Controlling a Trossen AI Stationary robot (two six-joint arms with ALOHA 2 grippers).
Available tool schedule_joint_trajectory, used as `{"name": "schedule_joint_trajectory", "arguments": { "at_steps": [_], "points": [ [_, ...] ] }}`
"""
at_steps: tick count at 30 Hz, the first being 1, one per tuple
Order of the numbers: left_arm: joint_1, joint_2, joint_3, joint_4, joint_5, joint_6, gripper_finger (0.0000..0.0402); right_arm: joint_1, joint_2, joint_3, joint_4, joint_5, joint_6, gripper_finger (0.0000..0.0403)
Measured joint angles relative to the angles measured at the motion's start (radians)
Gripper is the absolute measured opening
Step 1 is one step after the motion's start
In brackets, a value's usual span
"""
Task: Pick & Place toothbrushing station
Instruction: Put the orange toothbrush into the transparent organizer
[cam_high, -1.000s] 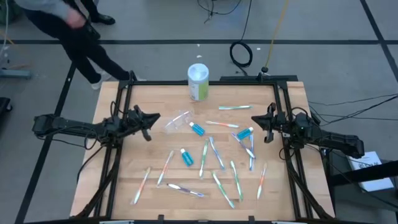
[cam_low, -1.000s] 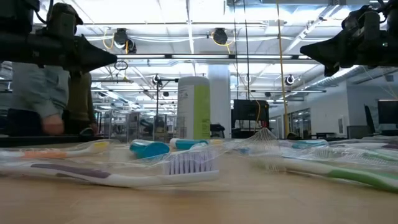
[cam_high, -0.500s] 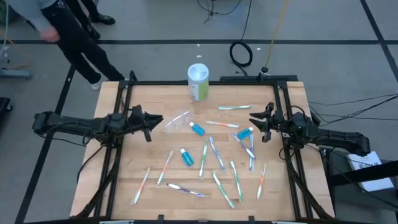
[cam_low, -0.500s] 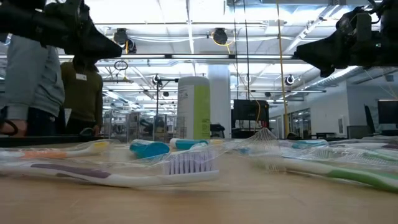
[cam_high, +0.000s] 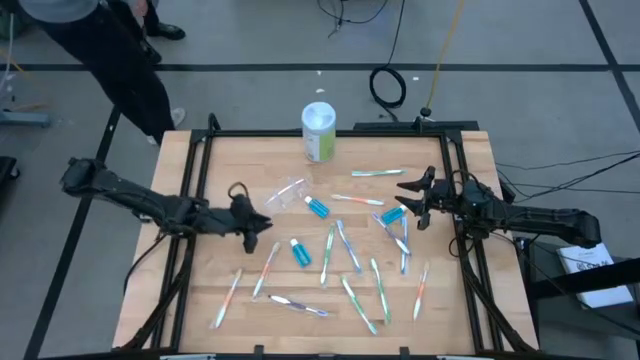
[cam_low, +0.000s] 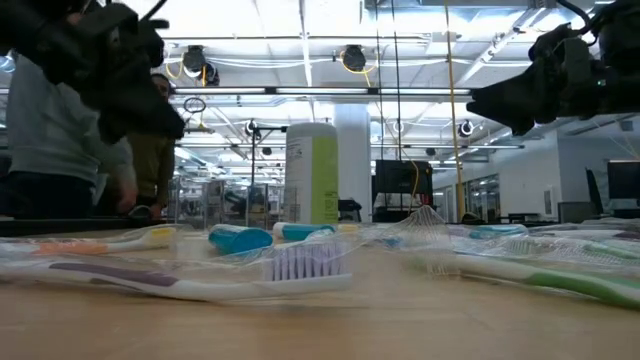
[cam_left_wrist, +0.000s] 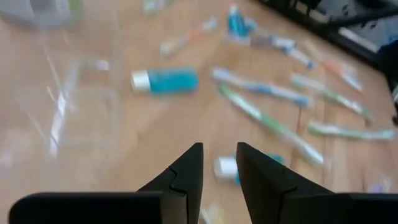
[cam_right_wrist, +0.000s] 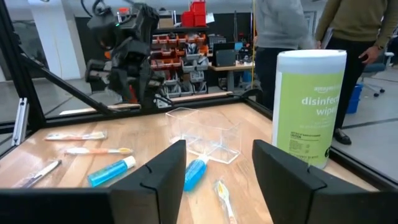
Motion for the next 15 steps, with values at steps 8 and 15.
{"name": "schedule_joint_trajectory", "arguments": {
  "at_steps": [8,15],
  "points": [
    [-0.128,0.200,0.000,0.013,0.008,-0.282,0.0102,0.000,0.002,0.000,0.036,0.000,-0.003,0.0180],
    [-0.194,0.351,0.081,-0.001,0.009,-0.377,0.0102,0.000,0.004,0.000,0.093,0.000,-0.058,0.0180]
  ]
}}
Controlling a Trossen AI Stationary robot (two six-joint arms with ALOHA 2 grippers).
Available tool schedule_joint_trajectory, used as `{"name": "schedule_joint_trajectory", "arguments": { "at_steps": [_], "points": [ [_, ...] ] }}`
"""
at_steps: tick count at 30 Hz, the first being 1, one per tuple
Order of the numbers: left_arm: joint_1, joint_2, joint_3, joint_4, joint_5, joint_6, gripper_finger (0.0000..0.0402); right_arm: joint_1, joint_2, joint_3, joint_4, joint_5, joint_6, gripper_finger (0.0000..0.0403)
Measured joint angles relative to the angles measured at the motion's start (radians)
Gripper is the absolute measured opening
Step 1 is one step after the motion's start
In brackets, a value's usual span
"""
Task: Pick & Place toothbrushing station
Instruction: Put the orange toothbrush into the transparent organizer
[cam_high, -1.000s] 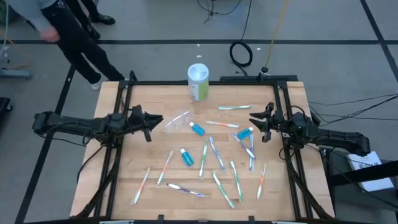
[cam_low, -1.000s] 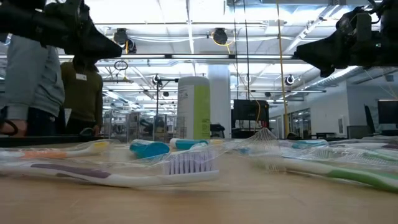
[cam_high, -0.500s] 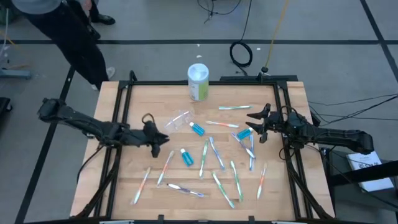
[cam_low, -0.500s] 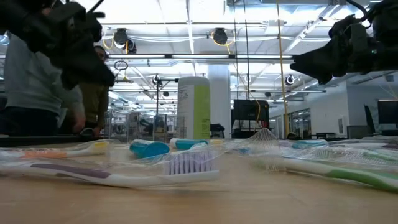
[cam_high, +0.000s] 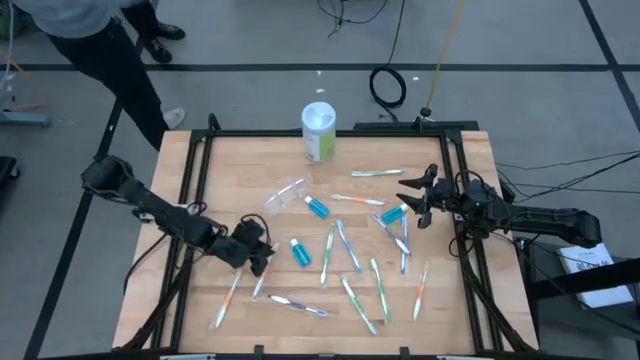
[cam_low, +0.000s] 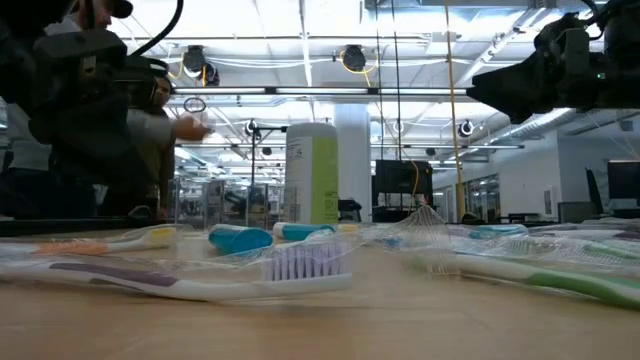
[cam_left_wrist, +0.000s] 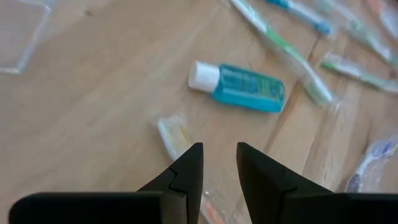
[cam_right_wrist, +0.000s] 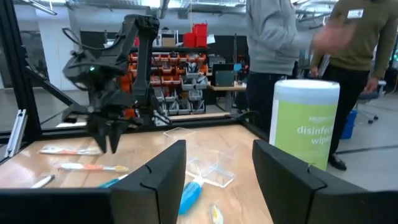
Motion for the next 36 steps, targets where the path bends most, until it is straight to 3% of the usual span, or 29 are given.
{"name": "schedule_joint_trajectory", "arguments": {
  "at_steps": [9,22,29,36],
  "points": [
    [-0.012,0.191,0.184,-0.284,0.051,-0.136,0.0102,0.000,0.000,0.000,0.004,0.000,-0.014,0.0180],
    [0.038,0.319,0.229,-0.275,0.146,-0.164,0.0099,0.000,0.000,0.000,0.003,0.000,-0.021,0.0180],
    [0.043,0.321,0.228,-0.273,0.158,-0.143,0.0016,0.000,0.000,0.000,0.003,0.000,-0.021,0.0180],
    [0.048,0.305,0.226,-0.260,0.133,-0.120,0.0017,0.000,0.000,0.000,0.003,0.000,-0.021,0.0180]
  ]
}}
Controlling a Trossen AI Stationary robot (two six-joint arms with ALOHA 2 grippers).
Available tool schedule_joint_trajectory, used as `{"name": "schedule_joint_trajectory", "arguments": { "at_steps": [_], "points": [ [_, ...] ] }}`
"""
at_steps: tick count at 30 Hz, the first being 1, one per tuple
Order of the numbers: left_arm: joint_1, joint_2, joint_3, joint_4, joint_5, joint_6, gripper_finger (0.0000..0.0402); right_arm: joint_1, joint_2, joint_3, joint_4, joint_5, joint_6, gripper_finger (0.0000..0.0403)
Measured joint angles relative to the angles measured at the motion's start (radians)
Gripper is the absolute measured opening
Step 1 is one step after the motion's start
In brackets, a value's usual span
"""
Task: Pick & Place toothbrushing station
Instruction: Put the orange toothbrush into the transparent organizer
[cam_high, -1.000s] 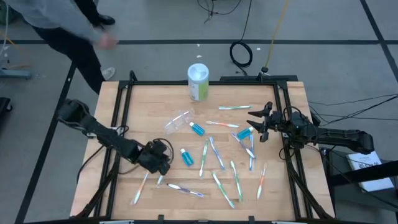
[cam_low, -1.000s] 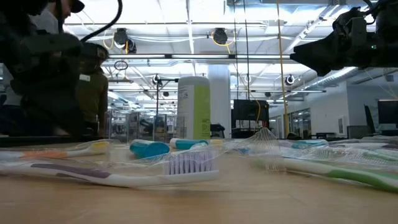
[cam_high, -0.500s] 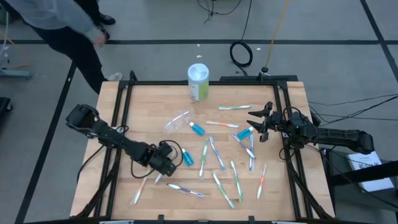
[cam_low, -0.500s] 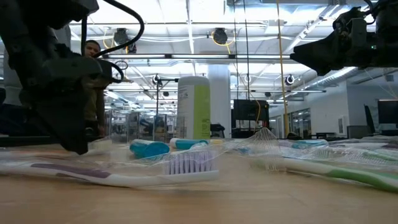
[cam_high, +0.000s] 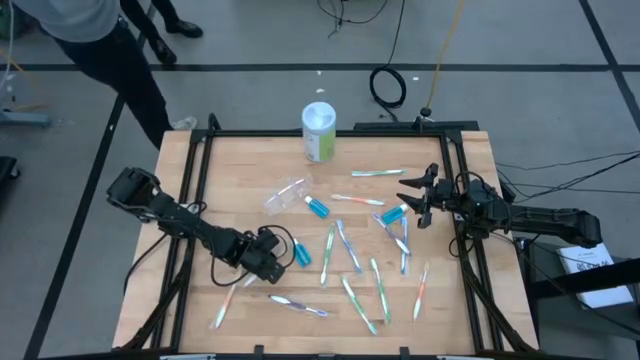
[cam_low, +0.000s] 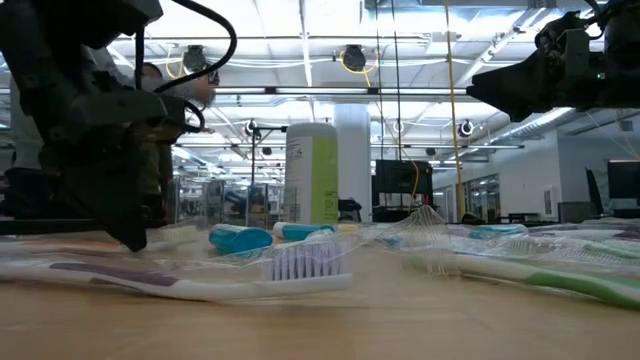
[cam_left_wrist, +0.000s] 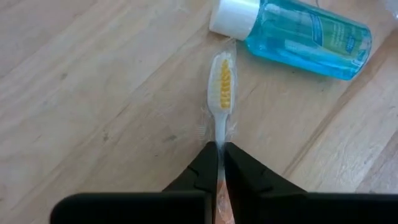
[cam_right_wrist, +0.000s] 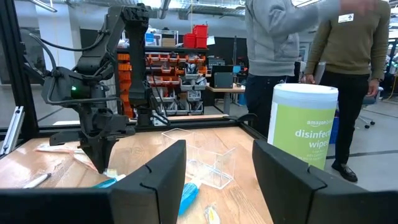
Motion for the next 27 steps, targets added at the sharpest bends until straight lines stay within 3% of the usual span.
{"name": "schedule_joint_trajectory", "arguments": {
  "at_steps": [7,19,22,27],
  "points": [
    [0.001,-0.112,-0.004,-0.031,-0.179,0.035,0.0007,0.000,0.000,0.000,0.000,0.000,0.000,0.0180],
    [0.002,-0.358,-0.003,-0.043,-0.622,0.291,0.0001,0.000,0.000,0.000,0.000,0.000,0.000,0.0180],
    [0.005,-0.383,-0.003,-0.042,-0.707,0.349,0.0001,0.000,0.000,0.000,0.000,0.000,0.000,0.0180],
    [0.030,-0.391,-0.003,-0.033,-0.936,0.362,0.0001,0.000,0.000,0.000,0.000,0.000,0.000,0.0180]
  ]
}}
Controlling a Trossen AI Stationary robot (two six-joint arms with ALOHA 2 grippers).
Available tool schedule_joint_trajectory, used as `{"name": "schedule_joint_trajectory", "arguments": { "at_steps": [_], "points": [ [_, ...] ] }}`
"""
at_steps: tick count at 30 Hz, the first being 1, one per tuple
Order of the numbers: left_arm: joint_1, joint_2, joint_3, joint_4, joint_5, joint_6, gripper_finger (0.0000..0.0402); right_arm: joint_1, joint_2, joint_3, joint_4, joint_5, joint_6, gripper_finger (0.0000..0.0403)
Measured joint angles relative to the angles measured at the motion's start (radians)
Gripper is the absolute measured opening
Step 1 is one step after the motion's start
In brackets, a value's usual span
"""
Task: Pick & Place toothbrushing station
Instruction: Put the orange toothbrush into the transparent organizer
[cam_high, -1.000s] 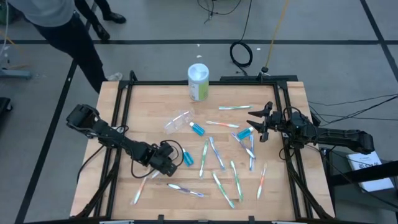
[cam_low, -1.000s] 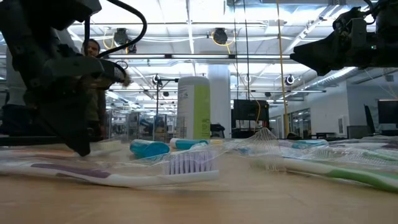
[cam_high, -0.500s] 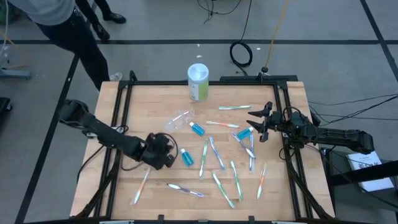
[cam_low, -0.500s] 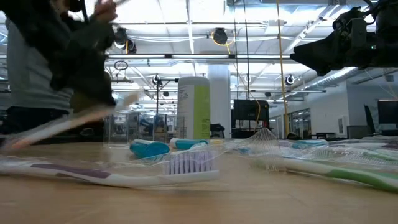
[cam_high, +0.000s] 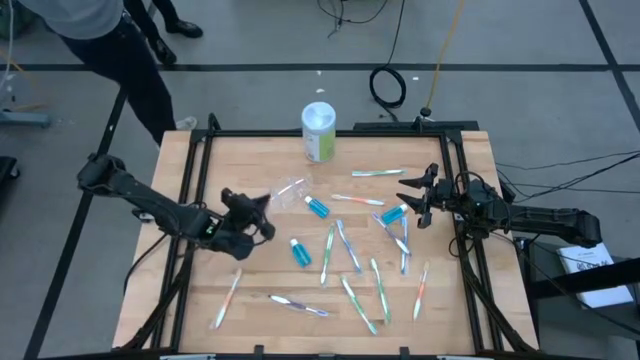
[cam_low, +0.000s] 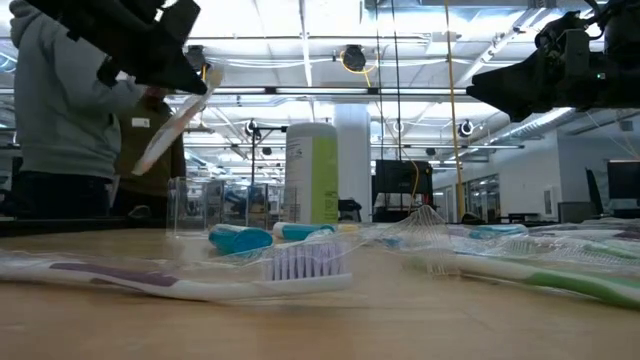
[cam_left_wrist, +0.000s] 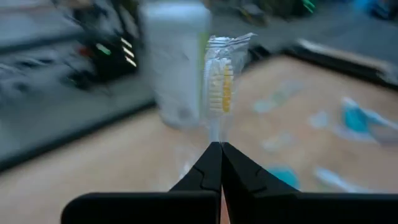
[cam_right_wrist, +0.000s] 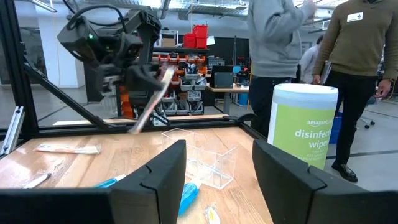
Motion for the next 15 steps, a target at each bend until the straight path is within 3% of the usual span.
{"name": "schedule_joint_trajectory", "arguments": {
  "at_steps": [3,9,15],
  "points": [
    [0.023,0.000,0.000,0.011,-0.077,0.028,0.0001,0.000,0.000,0.000,0.000,0.000,0.000,0.0180],
    [0.075,0.000,0.000,0.117,-0.082,0.167,0.0001,0.000,0.000,0.000,0.000,0.001,-0.007,0.0180],
    [0.140,-0.010,0.001,0.338,0.045,0.449,0.0000,0.000,0.000,0.000,0.000,0.004,-0.007,0.0180]
  ]
}}
